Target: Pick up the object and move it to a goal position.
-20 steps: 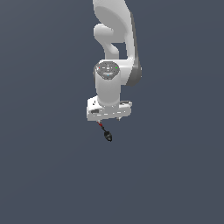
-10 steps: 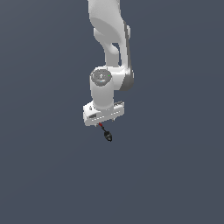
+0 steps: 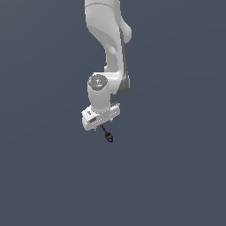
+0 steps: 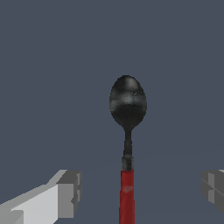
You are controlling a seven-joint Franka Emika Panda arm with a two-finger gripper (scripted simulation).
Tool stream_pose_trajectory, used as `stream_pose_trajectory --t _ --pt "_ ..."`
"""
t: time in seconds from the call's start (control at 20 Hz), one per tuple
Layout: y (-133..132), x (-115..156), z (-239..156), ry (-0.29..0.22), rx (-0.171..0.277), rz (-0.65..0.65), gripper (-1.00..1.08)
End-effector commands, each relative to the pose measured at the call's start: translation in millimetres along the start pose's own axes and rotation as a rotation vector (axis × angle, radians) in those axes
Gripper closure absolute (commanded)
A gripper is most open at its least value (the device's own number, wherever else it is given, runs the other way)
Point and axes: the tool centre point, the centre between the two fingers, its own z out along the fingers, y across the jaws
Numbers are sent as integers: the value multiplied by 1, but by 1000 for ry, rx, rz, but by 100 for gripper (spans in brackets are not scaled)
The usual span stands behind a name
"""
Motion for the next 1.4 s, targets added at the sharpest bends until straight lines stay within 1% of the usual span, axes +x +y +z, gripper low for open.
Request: stream_pose_trajectory --t 0.0,0.3,0.6,1.1,1.35 --pt "1 -3 4 4 -1 -32 -92" --pt "2 -7 10 7 -2 -68 -92" --pt "2 -7 13 7 -1 -67 -92" --pt "2 -8 53 7 -2 -70 -92" --pt "2 -7 60 7 -2 -71 -92"
